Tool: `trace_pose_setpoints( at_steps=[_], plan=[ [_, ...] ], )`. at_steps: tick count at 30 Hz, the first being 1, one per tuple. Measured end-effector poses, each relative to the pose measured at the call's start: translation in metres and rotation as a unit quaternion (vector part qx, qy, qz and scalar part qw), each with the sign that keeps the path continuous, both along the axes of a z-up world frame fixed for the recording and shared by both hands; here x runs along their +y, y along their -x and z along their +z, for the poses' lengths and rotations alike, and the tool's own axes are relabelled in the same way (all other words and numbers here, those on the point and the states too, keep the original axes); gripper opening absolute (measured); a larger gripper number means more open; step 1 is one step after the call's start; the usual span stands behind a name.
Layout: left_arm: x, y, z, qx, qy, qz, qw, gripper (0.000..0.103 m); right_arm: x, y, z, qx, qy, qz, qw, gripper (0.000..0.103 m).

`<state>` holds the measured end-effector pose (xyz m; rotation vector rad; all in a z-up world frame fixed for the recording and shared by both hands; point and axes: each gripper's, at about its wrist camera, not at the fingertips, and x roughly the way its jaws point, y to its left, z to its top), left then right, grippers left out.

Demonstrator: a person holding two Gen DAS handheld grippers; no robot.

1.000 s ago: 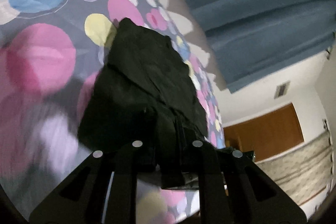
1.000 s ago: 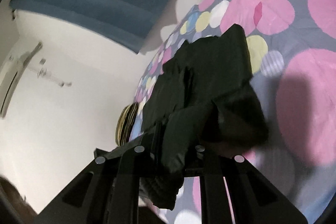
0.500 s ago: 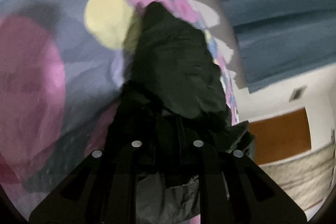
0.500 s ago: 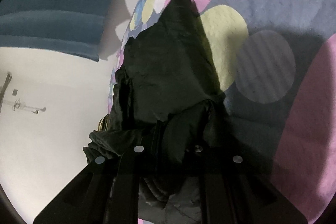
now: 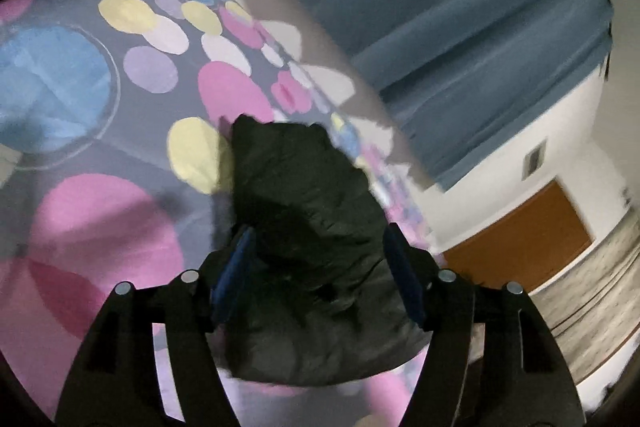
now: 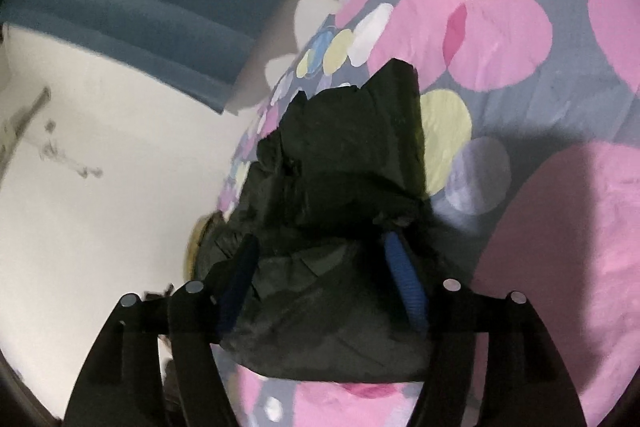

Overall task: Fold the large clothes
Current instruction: 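Fold the hem up toward the collar with both tools and release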

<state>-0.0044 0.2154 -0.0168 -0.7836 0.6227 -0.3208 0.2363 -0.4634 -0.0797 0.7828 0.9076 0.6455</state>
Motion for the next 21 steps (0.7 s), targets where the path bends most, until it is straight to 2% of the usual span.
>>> trace_pose_setpoints(
  at_steps=[4,8,11,12,15,21],
  plan=[
    [-0.013,-0.005,-0.013,0.017,-0.062,-0.013,0.9978,0.065,0.009,0.0,0.008,-0.031,0.078,0.015,0.996,0.068],
    [-0.024,-0.012,-0.02,0.017,-0.106,-0.036,0.9936,0.065,0.022,-0.01,0.017,-0.074,0.167,0.025,0.983,0.069],
    [-0.035,-0.022,-0.018,0.004,-0.136,-0.059,0.989,0.067,0.034,-0.018,0.023,-0.108,0.181,0.055,0.976,0.07],
    [-0.038,-0.025,-0.016,-0.002,-0.142,-0.068,0.9875,0.067,0.036,-0.021,0.023,-0.115,0.187,0.062,0.974,0.074],
    [-0.041,-0.035,-0.015,-0.008,-0.146,-0.082,0.9859,0.068,0.044,-0.03,0.025,-0.132,0.195,0.087,0.968,0.076],
    [-0.039,-0.052,-0.02,0.001,-0.151,-0.087,0.9847,0.072,0.055,-0.041,0.028,-0.14,0.19,0.107,0.966,0.076]
  ],
)
